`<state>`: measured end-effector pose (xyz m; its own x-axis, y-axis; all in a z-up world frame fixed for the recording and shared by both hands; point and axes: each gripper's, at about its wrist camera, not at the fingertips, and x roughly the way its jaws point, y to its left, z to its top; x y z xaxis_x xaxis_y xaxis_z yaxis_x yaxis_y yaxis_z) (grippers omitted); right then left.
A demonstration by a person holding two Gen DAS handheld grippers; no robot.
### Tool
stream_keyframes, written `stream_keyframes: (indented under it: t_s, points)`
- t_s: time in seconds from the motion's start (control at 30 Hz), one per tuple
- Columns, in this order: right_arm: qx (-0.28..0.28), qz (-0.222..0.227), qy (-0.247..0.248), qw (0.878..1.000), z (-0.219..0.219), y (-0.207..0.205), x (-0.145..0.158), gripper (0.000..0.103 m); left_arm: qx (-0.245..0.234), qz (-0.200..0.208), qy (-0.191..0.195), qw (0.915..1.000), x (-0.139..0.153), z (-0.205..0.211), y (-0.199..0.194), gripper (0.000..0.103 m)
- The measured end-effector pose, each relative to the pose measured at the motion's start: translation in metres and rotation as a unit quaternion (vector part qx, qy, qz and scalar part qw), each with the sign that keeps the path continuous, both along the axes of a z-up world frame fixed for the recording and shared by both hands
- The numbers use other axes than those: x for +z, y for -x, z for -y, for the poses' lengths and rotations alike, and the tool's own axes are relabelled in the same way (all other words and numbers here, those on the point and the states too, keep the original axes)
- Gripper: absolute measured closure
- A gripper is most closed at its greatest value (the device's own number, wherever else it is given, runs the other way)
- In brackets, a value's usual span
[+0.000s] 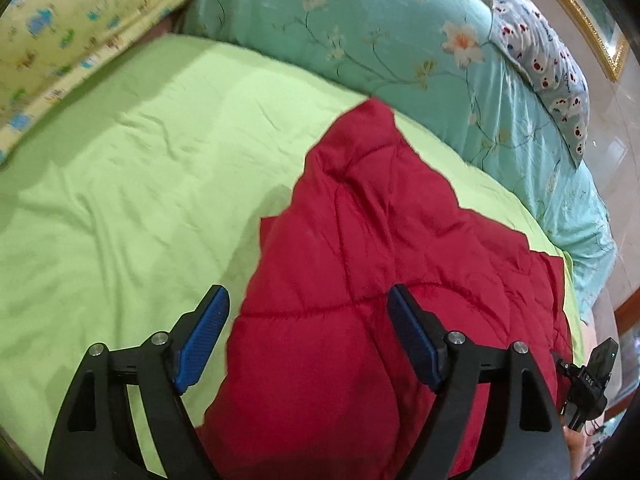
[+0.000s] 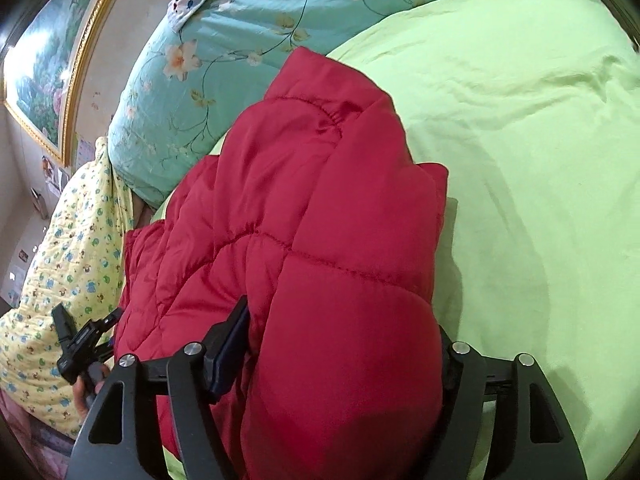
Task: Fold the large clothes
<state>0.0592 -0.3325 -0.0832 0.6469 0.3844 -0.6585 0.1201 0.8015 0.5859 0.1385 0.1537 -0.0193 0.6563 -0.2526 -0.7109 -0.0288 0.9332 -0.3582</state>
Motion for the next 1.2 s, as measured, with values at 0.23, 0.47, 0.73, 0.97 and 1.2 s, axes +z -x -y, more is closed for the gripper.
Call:
stream_keyframes:
  t_s: [0.23,0.47,0.73,0.97,1.2]
  points:
    - [-0.022,0.010,0.015,1.000,-0.001,0.006,0.004,0.021,-0.037,0.027,-0.003,0.9990,0.021,0.017,0.024,0.021]
    - [-0.057,0.041,0.058,0.996,-0.002,0.026,0.020,0.020,-0.121,0.053,-0.004,0.9912,0.033,0.064,0.055,0.021]
    - [-0.080,0.118,0.150,0.978,-0.028,0.060,0.054,0.020,-0.150,0.042,-0.031,0.9872,0.015,0.096,0.069,0.021]
    - [-0.041,0.141,0.194,0.970,-0.068,0.077,0.068,0.020,-0.146,0.043,-0.027,0.9880,0.012,0.090,0.074,0.021]
    - [0.008,0.116,0.211,0.970,-0.099,0.074,0.064,0.020,-0.141,0.040,-0.032,0.9887,0.003,0.088,0.073,0.021]
